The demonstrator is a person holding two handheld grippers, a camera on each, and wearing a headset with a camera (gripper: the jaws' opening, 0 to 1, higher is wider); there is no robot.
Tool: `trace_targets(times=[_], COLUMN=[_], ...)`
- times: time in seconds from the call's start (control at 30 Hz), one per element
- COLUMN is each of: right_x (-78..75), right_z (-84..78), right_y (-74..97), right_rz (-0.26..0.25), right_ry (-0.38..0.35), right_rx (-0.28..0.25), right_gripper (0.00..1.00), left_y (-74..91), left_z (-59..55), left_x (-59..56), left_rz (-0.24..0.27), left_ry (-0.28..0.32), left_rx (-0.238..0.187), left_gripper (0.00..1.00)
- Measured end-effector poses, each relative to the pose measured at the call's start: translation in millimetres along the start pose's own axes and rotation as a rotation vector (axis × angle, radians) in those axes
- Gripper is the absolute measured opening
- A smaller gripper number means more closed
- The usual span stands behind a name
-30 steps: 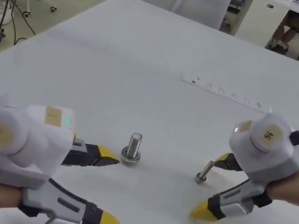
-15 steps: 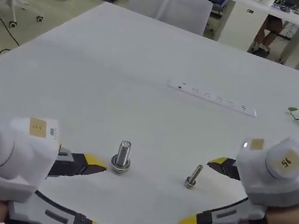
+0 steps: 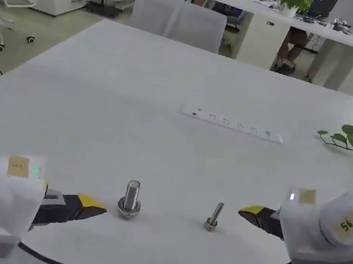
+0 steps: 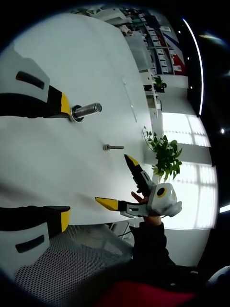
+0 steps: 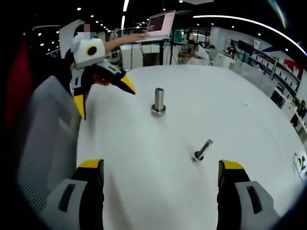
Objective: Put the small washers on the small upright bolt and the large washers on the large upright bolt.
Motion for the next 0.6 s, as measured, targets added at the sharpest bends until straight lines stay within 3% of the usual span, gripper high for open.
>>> trace_targets(times=[0.6], right_x=[39.2], right_z=[0.8], right_y=[34.1], right_rz=[-0.071], right_ry=[-0.042], right_rx=[-0.074], right_gripper=[1.0], left_y=[12.5], left_z=[6.5], left_x=[-12.9], left_rz=[-0.001], left_ry=[0.002], left_rx=[-0.015], left_gripper=[0.76])
Point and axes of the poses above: the centre of the closed fingertips' face, and the gripper's own axes: y roughly backward along the fingers, x roughly to its left, z roughly out of its top, the point moved 1 cm from there along y, roughly backward along the fingers, and after that the axes turned 12 degrees about -x, right-handed, at the moved point
